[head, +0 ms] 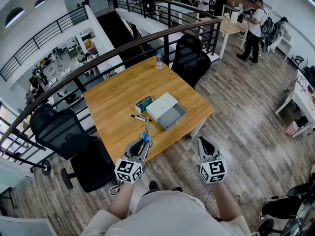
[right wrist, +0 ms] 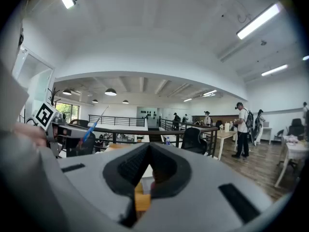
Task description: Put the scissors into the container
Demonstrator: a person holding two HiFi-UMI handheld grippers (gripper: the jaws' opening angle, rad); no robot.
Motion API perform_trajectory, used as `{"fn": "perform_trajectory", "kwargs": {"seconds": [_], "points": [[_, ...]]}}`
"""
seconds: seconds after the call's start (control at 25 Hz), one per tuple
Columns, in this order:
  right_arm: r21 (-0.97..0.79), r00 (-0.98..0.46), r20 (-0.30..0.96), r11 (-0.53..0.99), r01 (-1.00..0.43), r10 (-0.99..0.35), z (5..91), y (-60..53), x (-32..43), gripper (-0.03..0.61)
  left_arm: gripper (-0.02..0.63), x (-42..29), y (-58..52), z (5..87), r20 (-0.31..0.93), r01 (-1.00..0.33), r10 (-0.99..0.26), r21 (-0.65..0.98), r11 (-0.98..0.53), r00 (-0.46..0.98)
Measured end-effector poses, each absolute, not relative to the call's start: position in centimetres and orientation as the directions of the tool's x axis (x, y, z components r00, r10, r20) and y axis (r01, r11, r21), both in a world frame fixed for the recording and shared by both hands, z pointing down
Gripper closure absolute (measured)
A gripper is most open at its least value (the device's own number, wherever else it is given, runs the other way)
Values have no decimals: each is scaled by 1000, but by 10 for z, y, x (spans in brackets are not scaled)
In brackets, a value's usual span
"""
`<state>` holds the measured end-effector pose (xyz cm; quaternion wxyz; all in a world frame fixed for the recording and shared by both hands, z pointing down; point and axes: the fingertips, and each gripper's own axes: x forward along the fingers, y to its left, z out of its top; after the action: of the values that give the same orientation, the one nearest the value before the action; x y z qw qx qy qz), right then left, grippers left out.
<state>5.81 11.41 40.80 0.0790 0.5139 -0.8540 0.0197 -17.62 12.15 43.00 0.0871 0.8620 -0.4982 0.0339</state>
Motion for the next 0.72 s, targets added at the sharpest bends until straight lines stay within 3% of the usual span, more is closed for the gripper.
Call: {"fn": "perform_trajectory", "kwargs": {"seconds": [0.72], "points": [[13,-450,140,456,-890,-882,407,110,40,577,538,-196,118,435,147,-863,-851,122,-490,503]]}}
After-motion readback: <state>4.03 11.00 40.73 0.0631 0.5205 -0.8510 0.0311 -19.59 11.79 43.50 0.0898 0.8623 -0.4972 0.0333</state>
